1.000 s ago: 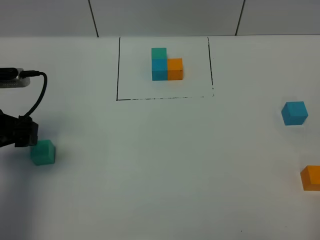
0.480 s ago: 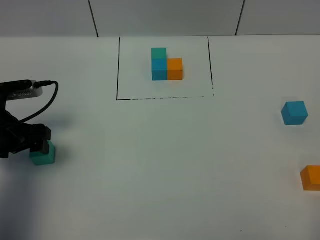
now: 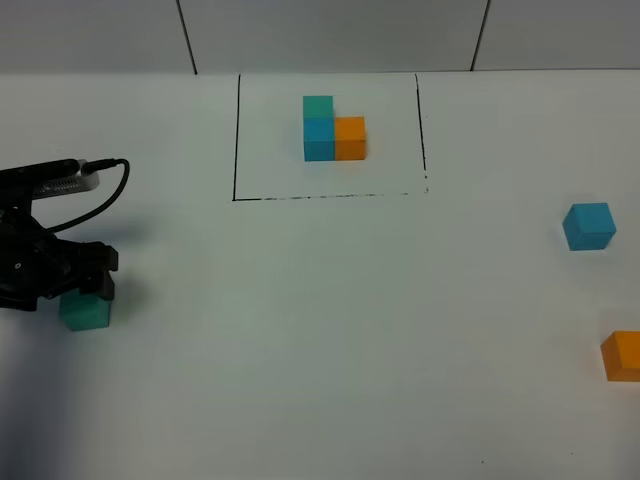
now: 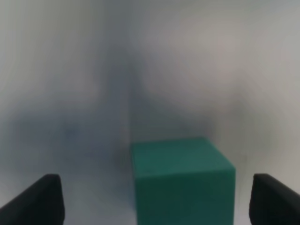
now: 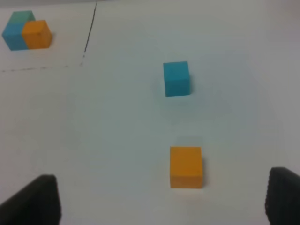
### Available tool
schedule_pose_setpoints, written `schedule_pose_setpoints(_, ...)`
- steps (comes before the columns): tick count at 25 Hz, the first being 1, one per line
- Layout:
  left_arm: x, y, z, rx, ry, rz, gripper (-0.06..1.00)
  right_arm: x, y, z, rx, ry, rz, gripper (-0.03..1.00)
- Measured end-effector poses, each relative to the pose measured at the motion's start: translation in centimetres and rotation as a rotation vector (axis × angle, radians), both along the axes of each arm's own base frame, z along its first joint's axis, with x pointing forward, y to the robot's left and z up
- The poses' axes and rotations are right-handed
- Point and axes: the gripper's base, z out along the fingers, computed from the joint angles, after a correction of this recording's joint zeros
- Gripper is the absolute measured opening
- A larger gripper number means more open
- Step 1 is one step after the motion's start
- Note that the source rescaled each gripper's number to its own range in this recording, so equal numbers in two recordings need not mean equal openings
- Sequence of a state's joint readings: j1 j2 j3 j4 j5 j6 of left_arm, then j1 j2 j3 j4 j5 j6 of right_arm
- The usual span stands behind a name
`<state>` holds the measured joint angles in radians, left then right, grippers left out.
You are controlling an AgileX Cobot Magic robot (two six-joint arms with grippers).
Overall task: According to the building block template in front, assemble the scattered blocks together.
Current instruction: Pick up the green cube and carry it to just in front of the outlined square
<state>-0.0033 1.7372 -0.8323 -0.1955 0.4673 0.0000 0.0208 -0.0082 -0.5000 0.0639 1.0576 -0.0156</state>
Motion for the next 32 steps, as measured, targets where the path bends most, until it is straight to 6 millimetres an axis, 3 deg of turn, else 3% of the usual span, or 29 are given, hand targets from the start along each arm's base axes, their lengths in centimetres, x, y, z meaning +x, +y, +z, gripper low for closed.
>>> schedule_pose_setpoints(14,0.0,-0.4,-0.1,0.015,0.005,-0.035,0.80,0.0,0.0,0.0,0.001,0.000,0.000,0.77)
schedule_pose_setpoints(24,0.1,-0.5,-1.9,0.022,0.059,-0.044,0.77,0.0,0.0,0.0,0.002,0.000,-0.001,0.77)
schedule_pose_setpoints(26,0.2,-0.5,-1.9,0.018,0.051,-0.038,0.70,0.0,0.0,0.0,0.002,0.000,-0.001,0.77)
schedule_pose_setpoints(29,0.2,-0.5,-2.0,0.017,0.051,-0.036,0.48,0.0,0.0,0.0,0.003,0.000,-0.001,0.77)
schedule_pose_setpoints(30,0.2,-0.5,-2.0,0.017,0.051,-0.036,0.38,0.0,0.0,0.0,0.003,0.000,-0.001,0.77)
schedule_pose_setpoints(32,0.2,-0.5,-2.0,0.016,0.051,-0.035,0.06,0.0,0.0,0.0,0.003,0.000,-0.001,0.77)
